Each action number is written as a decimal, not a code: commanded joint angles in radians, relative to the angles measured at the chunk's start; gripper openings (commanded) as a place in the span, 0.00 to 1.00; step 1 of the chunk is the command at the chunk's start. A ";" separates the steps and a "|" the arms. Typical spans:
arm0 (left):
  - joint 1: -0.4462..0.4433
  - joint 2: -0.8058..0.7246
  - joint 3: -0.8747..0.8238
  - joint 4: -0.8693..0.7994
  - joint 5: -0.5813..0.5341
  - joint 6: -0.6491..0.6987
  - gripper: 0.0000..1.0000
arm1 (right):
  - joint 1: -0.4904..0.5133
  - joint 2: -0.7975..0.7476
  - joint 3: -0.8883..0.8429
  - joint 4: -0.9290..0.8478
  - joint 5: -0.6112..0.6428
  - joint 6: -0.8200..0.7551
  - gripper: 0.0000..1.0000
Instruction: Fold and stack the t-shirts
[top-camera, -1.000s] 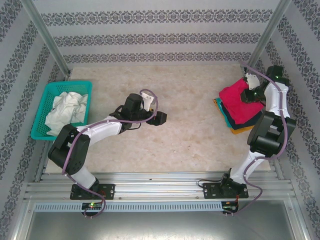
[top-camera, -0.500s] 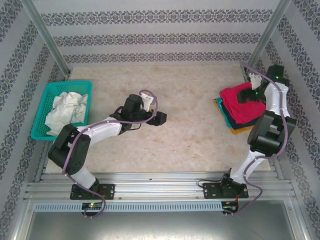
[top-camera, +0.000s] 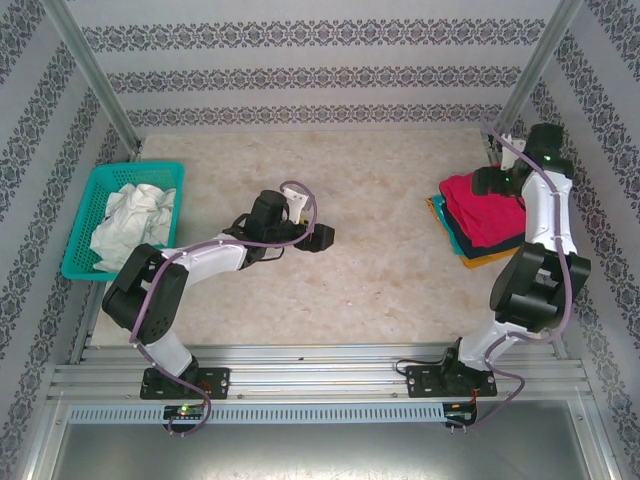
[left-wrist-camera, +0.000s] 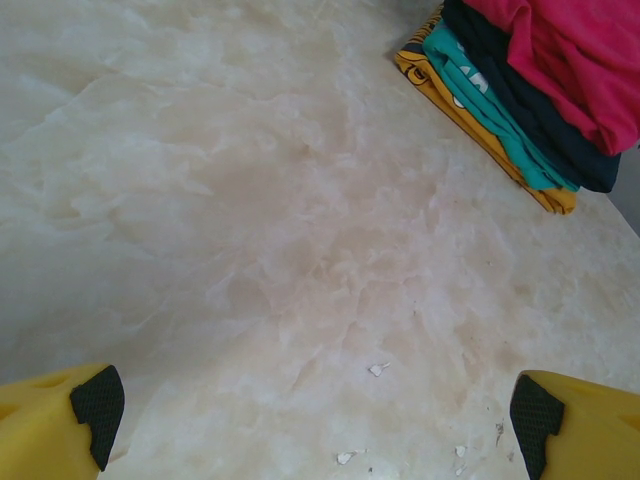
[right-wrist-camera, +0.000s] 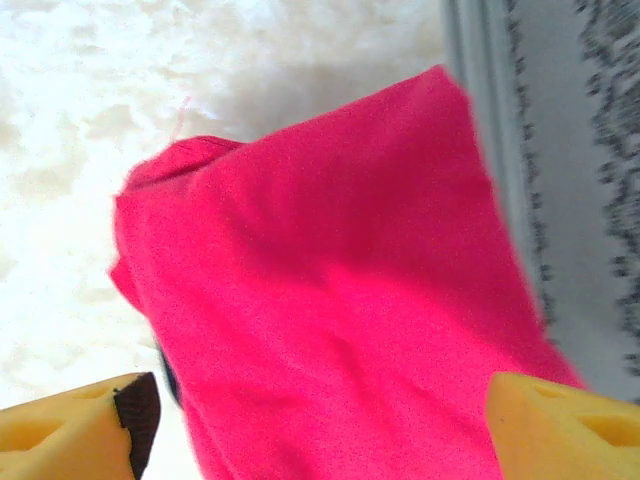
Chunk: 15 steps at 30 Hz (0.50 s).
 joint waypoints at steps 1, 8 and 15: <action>-0.010 0.002 0.005 0.062 0.017 -0.024 1.00 | 0.015 0.043 -0.047 0.025 0.010 0.222 0.76; -0.010 -0.024 -0.035 0.077 -0.006 -0.036 1.00 | 0.013 0.131 -0.052 -0.022 0.027 0.398 0.57; -0.009 -0.015 -0.035 0.092 -0.016 -0.041 1.00 | 0.012 0.160 -0.097 -0.045 -0.092 0.443 0.52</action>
